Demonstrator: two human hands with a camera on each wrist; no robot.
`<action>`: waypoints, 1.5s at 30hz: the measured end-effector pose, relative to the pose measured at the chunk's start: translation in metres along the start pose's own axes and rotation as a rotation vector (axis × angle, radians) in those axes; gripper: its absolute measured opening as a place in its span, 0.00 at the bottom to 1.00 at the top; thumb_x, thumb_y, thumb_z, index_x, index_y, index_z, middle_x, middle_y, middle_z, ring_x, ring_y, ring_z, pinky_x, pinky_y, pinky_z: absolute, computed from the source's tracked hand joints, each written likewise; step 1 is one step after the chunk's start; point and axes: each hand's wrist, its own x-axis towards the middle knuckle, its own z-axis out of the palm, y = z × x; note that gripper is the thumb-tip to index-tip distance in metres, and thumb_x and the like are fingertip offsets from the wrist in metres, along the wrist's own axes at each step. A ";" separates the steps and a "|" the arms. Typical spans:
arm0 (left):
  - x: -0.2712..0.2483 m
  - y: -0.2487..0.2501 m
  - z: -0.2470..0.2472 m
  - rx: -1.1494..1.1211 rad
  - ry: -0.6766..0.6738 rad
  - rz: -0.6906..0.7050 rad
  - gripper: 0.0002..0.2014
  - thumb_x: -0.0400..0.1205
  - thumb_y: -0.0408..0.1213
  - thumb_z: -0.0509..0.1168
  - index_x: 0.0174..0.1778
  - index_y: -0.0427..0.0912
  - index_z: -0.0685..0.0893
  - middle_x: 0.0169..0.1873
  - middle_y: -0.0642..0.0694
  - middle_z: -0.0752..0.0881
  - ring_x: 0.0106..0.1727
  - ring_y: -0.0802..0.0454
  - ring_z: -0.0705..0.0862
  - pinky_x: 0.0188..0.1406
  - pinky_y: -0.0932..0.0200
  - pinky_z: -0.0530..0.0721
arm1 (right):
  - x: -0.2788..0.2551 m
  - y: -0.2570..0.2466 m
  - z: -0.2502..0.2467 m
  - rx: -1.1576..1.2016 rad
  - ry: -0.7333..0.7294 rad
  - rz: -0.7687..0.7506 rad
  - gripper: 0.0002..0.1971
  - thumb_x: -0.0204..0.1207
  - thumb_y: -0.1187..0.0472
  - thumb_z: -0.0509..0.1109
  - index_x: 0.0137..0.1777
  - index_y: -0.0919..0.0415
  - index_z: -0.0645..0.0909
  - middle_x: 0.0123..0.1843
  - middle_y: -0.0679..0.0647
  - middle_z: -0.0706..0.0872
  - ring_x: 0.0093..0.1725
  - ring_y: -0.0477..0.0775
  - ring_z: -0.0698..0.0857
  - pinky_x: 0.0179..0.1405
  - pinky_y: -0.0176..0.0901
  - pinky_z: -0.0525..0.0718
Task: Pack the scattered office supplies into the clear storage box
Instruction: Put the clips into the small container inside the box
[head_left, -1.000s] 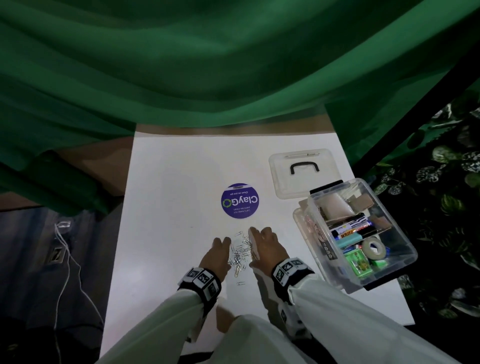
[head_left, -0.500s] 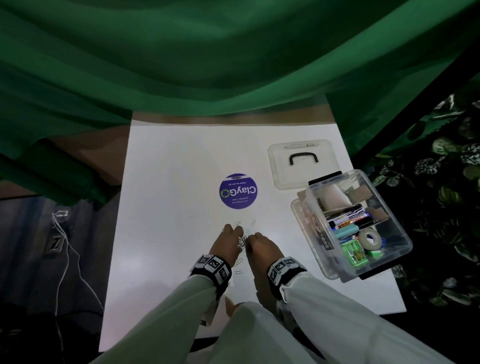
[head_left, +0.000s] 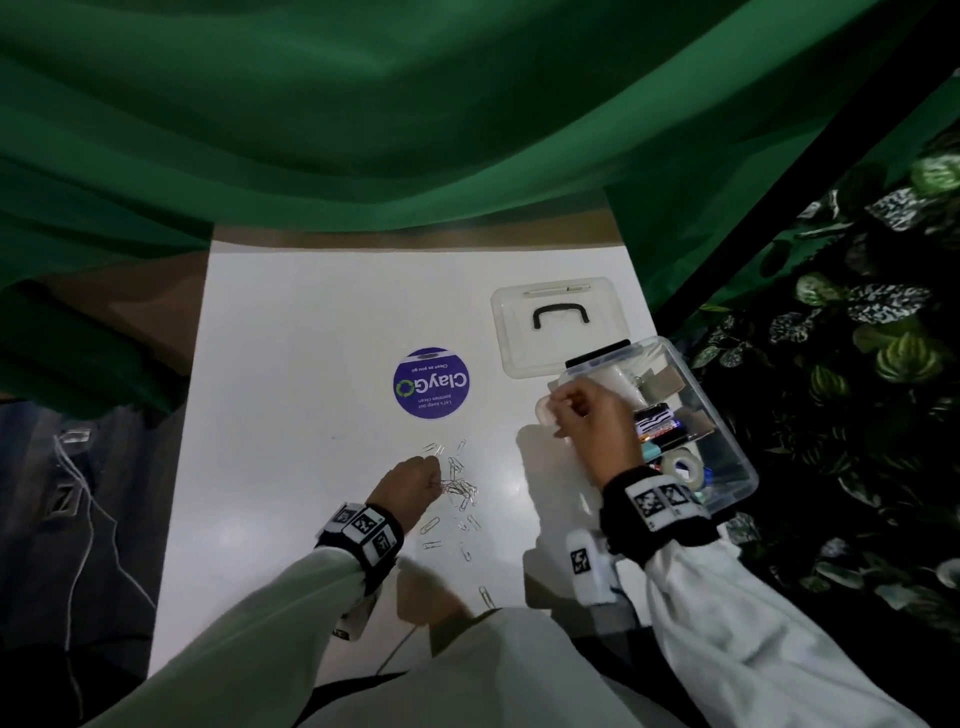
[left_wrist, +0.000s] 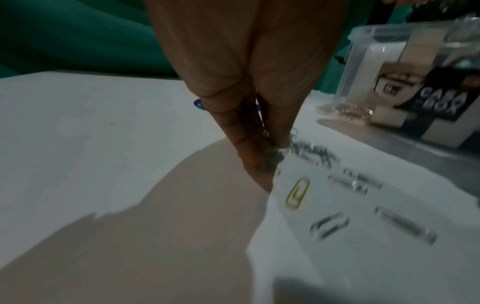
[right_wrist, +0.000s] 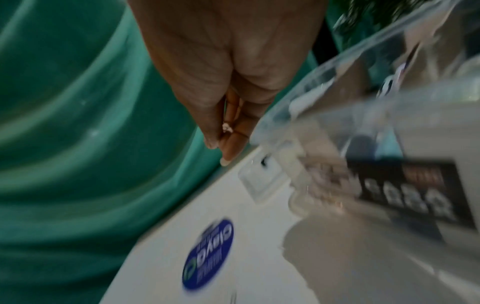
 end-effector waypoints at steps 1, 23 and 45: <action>-0.002 0.008 -0.005 -0.053 0.023 -0.005 0.11 0.76 0.33 0.65 0.32 0.49 0.71 0.30 0.54 0.76 0.37 0.48 0.78 0.35 0.58 0.70 | 0.007 0.001 -0.014 -0.020 0.049 0.019 0.03 0.77 0.70 0.71 0.44 0.62 0.84 0.38 0.57 0.88 0.32 0.52 0.87 0.33 0.43 0.89; 0.045 0.157 -0.033 -0.295 0.268 0.174 0.06 0.76 0.33 0.68 0.47 0.45 0.85 0.44 0.48 0.88 0.40 0.51 0.84 0.44 0.57 0.82 | -0.028 0.014 -0.021 -0.327 -0.196 -0.231 0.05 0.78 0.59 0.71 0.49 0.55 0.76 0.35 0.42 0.80 0.34 0.45 0.80 0.36 0.42 0.78; -0.039 -0.012 0.030 0.030 0.027 -0.112 0.17 0.74 0.39 0.73 0.43 0.48 0.67 0.40 0.48 0.77 0.41 0.46 0.72 0.39 0.54 0.72 | -0.057 0.064 0.125 -0.701 -0.580 -0.169 0.26 0.71 0.53 0.78 0.63 0.60 0.70 0.58 0.59 0.77 0.56 0.63 0.81 0.46 0.53 0.81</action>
